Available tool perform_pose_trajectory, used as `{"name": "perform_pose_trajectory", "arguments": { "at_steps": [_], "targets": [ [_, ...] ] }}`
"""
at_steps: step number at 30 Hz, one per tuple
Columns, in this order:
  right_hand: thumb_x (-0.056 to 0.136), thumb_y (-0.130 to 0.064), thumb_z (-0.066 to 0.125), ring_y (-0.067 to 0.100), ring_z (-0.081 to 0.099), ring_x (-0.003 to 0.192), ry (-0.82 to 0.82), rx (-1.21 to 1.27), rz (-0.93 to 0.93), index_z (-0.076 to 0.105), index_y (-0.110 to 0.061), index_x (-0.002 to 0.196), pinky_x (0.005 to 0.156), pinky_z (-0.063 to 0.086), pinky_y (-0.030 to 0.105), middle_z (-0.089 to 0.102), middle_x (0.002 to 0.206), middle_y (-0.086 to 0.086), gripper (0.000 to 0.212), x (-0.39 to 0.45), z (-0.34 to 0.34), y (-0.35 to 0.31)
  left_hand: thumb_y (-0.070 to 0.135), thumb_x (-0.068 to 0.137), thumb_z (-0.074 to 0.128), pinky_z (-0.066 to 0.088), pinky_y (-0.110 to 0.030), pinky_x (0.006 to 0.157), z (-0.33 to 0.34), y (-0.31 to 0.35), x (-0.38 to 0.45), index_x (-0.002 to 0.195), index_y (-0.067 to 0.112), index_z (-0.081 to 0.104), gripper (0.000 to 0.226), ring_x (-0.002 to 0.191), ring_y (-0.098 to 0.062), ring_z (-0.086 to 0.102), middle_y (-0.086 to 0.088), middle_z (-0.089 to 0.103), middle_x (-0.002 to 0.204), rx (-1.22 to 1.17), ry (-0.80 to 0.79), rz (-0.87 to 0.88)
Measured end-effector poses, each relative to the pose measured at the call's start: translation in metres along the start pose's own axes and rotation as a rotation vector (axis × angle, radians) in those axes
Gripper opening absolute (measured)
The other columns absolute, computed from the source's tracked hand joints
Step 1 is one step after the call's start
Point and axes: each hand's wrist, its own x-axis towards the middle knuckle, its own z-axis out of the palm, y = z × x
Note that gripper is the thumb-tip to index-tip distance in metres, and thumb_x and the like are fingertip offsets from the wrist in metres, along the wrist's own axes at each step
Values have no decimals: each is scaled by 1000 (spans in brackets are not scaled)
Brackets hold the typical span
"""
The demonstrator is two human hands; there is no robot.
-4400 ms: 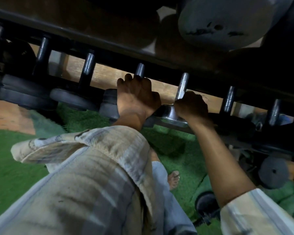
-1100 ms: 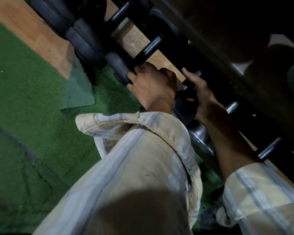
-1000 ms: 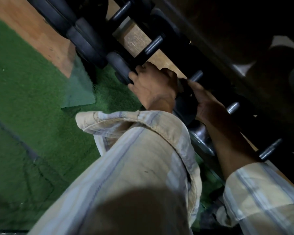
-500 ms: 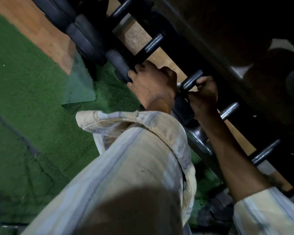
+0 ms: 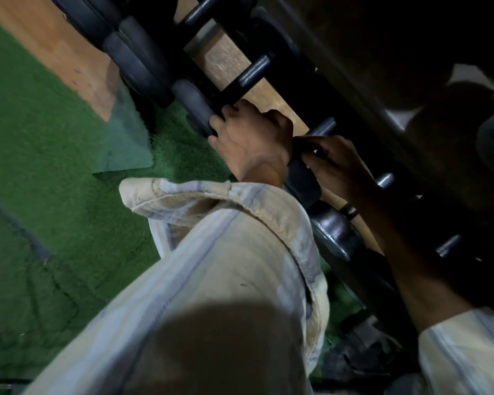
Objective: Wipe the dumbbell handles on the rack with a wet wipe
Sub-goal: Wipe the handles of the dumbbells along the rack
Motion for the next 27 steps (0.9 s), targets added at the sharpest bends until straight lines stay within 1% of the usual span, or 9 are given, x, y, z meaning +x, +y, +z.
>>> {"name": "perform_pose_trajectory", "arguments": {
  "at_steps": [5, 10, 12, 14, 17, 19, 21, 23, 27],
  "targets": [
    [95, -14, 67, 8, 68, 88, 256, -138, -137, 77, -11, 107, 80, 48, 10, 74, 99, -2, 15, 3, 3, 4, 43, 80, 46, 42, -45, 89, 0, 1, 1, 105, 16, 68, 43, 110, -31, 51, -6, 64, 113, 2, -1, -7],
    [92, 20, 49, 27, 65, 93, 393, -228, -140, 60, 26, 113, 97, 36, 0, 65, 104, 39, 24, 6, 1, 10, 43, 80, 44, 41, -45, 89, 2, 0, 1, 104, 15, 68, 43, 109, -31, 51, -6, 64, 113, -11, 1, -3],
    [91, 21, 50, 38, 67, 112, 386, -274, -190, 58, 25, 120, 103, 28, -3, 63, 118, 36, 30, 1, 1, 14, 43, 80, 44, 40, -45, 89, 1, 0, 1, 104, 15, 68, 44, 110, -31, 51, -6, 64, 113, -9, -1, 1],
    [93, 8, 57, 30, 62, 122, 255, -288, -201, 65, 9, 125, 109, 42, 18, 65, 128, 18, 33, -8, -1, 16, 43, 80, 44, 40, -45, 89, 1, 0, 1, 104, 15, 68, 44, 110, -31, 51, -6, 64, 113, -11, 2, 0],
    [83, -9, 58, 29, 72, 106, 118, -282, -130, 76, -5, 112, 89, 59, 48, 75, 113, 11, 35, -19, -3, 23, 43, 80, 45, 41, -45, 89, 0, 0, 1, 103, 15, 67, 43, 109, -32, 51, -7, 64, 112, -10, 0, -1],
    [85, -1, 62, 21, 68, 117, 93, -293, -140, 74, -6, 118, 99, 56, 41, 73, 122, 8, 35, -20, -6, 21, 44, 80, 46, 42, -45, 89, 0, 0, 0, 103, 15, 68, 42, 109, -32, 51, -7, 64, 111, -11, 1, -3],
    [94, 10, 58, 18, 54, 133, 133, -314, -173, 62, 6, 132, 108, 41, 13, 62, 138, 17, 39, -14, -10, 15, 43, 80, 46, 40, -44, 88, 0, 0, 0, 103, 15, 68, 42, 108, -32, 51, -7, 65, 110, -12, 7, -4],
    [103, 11, 40, 20, 41, 142, 138, -294, -79, 39, 13, 146, 92, 27, -9, 43, 152, 25, 43, -9, -14, 4, 42, 81, 46, 39, -44, 87, -1, 1, 0, 102, 15, 68, 41, 108, -32, 51, -7, 65, 110, -16, 9, -1],
    [99, -1, 45, 22, 45, 142, 305, -462, -142, 40, -5, 153, 105, 27, 2, 43, 157, 12, 55, -11, -6, 24, 42, 80, 47, 39, -44, 87, -1, 0, -1, 102, 14, 69, 42, 108, -32, 51, -7, 64, 110, -29, 11, 5]
  ]
}}
